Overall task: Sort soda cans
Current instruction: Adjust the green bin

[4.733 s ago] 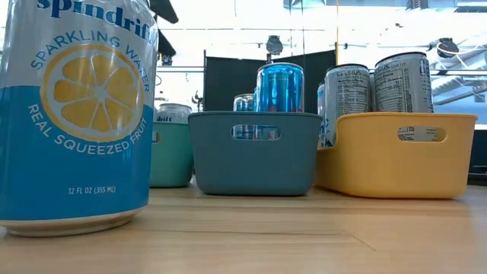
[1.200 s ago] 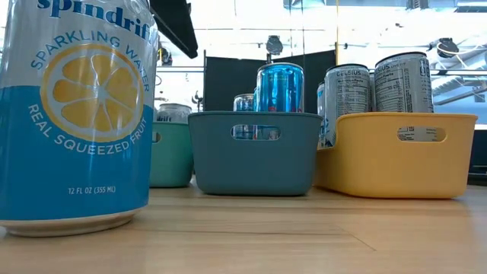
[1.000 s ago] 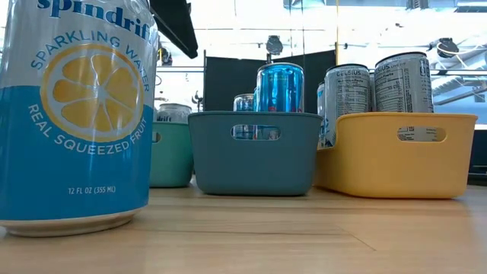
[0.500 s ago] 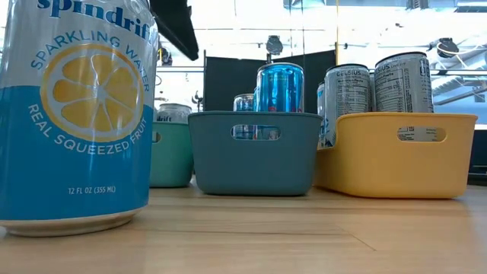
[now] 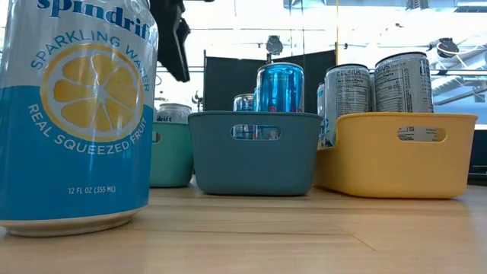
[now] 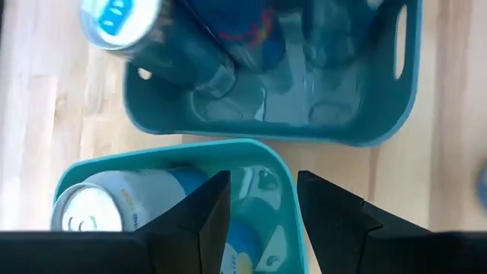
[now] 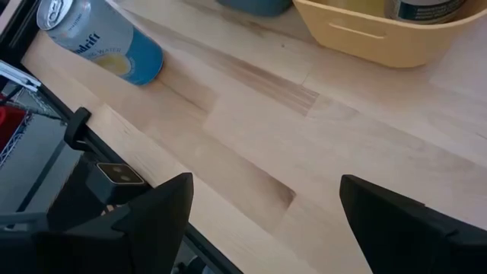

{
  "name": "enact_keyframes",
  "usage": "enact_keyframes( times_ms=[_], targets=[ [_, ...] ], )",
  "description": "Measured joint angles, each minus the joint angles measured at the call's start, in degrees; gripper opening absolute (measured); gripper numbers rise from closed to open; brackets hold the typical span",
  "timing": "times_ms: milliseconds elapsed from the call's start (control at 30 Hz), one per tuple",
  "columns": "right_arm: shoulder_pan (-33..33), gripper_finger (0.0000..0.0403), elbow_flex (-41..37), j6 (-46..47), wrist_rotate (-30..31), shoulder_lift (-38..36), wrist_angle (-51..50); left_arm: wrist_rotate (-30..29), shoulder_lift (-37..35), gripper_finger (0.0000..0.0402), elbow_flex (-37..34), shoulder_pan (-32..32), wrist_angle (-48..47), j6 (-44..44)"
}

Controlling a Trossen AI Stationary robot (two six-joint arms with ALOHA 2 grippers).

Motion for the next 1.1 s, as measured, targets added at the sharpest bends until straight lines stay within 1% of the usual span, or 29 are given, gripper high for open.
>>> enact_keyframes(
  times_ms=[167,267,400,667,833,933,1100],
  targets=[
    [0.0,0.0322,0.0,0.0,0.0,0.0,0.3,-0.3,4.8,0.0164,0.0,-1.5,-1.1,2.5],
    [0.0,0.0322,0.0,0.0,0.0,0.0,0.9,-2.5,7.2,0.0164,0.0,-2.3,-3.9,0.2],
    [0.0,0.0322,0.0,0.0,0.0,0.0,1.0,-2.5,9.9,0.0164,0.0,-2.9,-6.4,-3.5],
    [0.0,0.0322,0.0,-0.2,0.0,0.0,0.9,-2.5,12.6,0.0163,0.0,-3.2,-6.0,-5.0],
    [0.0,0.0322,0.0,-0.2,0.1,0.0,1.0,-2.6,12.7,0.0162,0.0,-3.2,-6.0,-5.0],
    [0.0,0.0322,0.0,-0.2,0.1,0.0,1.0,-3.0,12.7,0.0145,0.0,-3.2,-6.2,-5.0],
    [0.0,0.0322,0.0,-0.1,0.1,0.0,1.0,-3.0,12.7,0.0080,0.0,-3.3,-6.8,-5.8]
  ],
)
